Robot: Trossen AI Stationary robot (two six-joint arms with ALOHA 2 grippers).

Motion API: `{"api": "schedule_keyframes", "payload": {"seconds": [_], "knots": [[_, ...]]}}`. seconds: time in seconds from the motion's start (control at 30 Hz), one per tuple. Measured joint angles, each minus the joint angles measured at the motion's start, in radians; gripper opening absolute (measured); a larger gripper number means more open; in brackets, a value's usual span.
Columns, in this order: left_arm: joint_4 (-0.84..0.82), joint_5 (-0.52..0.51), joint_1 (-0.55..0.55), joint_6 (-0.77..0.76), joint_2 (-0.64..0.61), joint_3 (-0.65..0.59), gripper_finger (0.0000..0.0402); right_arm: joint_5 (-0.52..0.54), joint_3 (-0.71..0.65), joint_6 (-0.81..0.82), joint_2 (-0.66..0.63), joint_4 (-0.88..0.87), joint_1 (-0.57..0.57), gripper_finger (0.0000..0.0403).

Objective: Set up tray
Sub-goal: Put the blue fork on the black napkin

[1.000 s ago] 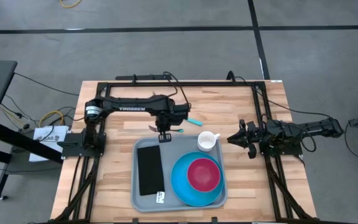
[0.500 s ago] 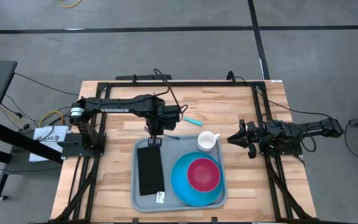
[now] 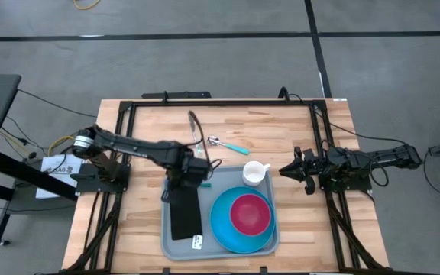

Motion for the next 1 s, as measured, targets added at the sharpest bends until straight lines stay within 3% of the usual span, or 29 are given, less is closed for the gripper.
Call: {"api": "schedule_keyframes", "payload": {"seconds": [0.33, 0.6, 0.77, 1.0], "knots": [[0.128, -0.061, 0.003, -0.12, -0.094, -0.041, 0.0, 0.0, 0.0, 0.0, 0.0, 0.0, 0.0, 0.0051], [0.237, -0.077, 0.009, -0.199, -0.089, -0.041, 0.0, 0.0, 0.0, 0.0, 0.0, 0.0, 0.0, 0.0051], [0.339, -0.168, 0.017, -0.313, -0.07, -0.04, 0.0002, 0.0, 0.0, 0.0, 0.0, 0.0, 0.0, 0.0051], [0.334, -0.152, 0.048, -0.309, 0.014, -0.041, 0.0052, 0.0, 0.0, 0.0, 0.001, 0.0, 0.0, 0.0051]]}}
